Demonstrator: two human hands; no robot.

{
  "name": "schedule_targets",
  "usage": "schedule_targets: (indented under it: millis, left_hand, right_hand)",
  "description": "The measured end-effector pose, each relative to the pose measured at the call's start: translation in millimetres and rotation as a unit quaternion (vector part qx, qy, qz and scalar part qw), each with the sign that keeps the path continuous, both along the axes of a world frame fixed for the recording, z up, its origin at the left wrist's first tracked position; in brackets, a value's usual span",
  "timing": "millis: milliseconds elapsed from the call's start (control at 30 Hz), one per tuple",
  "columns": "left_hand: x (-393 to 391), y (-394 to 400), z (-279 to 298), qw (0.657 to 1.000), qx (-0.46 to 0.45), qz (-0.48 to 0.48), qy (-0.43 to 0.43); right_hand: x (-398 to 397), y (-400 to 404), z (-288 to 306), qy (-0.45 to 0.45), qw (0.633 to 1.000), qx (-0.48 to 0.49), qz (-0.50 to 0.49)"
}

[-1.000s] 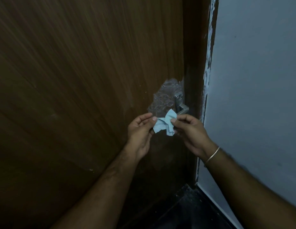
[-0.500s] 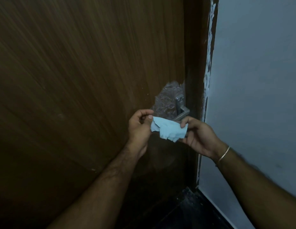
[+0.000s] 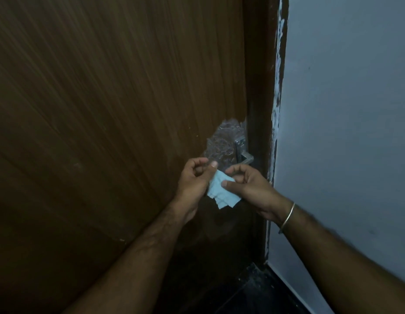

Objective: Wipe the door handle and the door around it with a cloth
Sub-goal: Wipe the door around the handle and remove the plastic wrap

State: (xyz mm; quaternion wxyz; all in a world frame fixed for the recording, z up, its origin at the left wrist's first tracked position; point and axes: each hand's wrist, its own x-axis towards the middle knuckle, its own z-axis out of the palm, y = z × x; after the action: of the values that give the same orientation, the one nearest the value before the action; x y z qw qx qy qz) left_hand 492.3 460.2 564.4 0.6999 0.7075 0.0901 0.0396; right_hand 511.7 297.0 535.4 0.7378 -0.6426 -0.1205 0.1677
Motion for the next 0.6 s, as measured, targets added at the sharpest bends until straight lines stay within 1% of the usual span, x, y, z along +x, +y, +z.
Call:
schedule_targets:
  millis: [100,200,233,267,300,367,433,500,600]
  left_hand:
    - [-2,-1,-3,0.996,-0.034,-0.052,0.063]
    - [0,0,-5,0.991,-0.106,-0.016,0.075]
    - [1,0,-6,0.991,-0.117,0.001,0.065]
    - [1,1,-8,0.993,-0.106,0.016,0.048]
    - [2,0,-10,0.997,-0.071,0.029,0.024]
    - [1,-1,-14,0.998,0.032,0.040,-0.019]
    - [2,1,-18,0.990,0.128,0.026,-0.054]
    - [4,4,-19,0.975,0.210,-0.019,-0.065]
    - [11,5,-19,0.942,0.323,-0.081,-0.043]
  right_hand:
    - [0,4,1,-0.019,0.999,0.004,-0.035]
    - [0,7,-3,-0.015,0.999,0.027,-0.040]
    - [0,7,-4,-0.005,0.999,0.045,-0.027]
    - [-1,7,-5,0.002,0.998,0.056,-0.015]
    - [-1,7,-7,0.002,0.999,0.053,-0.012]
    - [-1,8,-9,-0.008,0.999,0.026,-0.032]
    - [1,8,-13,-0.028,0.998,-0.011,-0.063]
    - [5,7,-15,-0.079,0.990,-0.085,-0.084]
    - [15,4,-17,-0.177,0.952,-0.228,-0.105]
